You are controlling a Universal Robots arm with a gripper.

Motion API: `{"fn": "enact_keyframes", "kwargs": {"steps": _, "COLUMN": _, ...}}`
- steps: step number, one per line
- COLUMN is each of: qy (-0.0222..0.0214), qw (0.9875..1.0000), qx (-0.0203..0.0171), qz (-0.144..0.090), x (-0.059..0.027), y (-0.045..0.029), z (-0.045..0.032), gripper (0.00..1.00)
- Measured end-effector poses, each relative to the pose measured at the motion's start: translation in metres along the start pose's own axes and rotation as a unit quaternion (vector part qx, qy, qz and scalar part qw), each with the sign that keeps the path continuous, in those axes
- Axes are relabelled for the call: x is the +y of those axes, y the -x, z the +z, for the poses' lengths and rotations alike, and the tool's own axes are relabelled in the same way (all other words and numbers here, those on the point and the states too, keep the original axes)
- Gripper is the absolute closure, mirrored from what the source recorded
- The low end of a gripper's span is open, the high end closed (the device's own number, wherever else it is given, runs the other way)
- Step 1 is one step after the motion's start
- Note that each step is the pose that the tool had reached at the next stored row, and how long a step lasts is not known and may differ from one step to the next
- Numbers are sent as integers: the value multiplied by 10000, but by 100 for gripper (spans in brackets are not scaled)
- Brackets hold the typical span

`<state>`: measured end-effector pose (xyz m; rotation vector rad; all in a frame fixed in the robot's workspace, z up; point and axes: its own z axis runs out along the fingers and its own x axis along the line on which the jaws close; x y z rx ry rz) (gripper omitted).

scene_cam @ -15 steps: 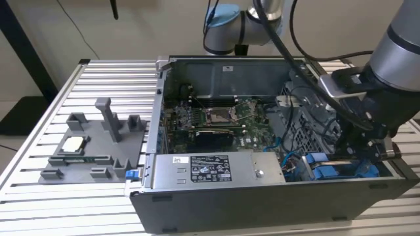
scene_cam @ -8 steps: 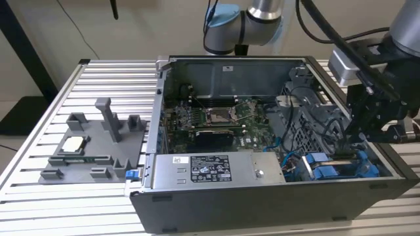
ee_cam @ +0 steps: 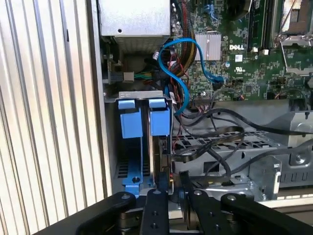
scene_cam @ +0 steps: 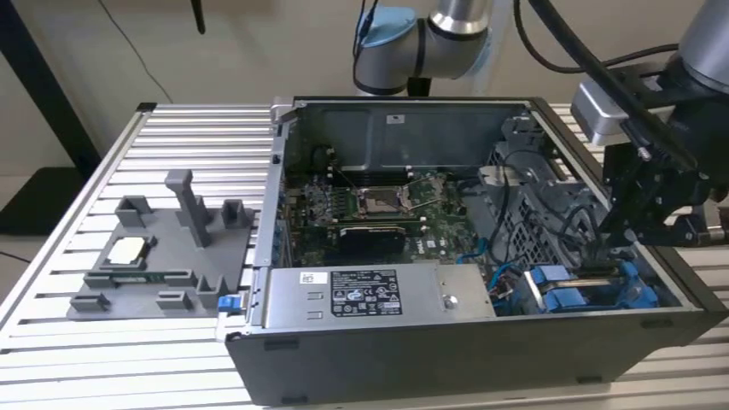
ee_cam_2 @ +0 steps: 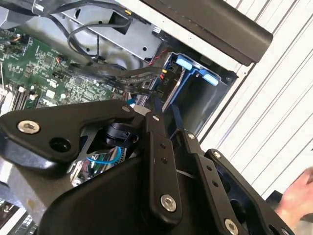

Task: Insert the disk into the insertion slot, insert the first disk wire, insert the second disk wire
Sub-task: 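Insert the second disk wire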

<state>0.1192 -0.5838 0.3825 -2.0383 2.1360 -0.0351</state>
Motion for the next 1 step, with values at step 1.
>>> {"fn": "enact_keyframes", "kwargs": {"steps": 1, "qy": 0, "qw": 10000, "qx": -1, "qz": 0, "x": 0, "y": 0, "z": -1, "gripper": 76}}
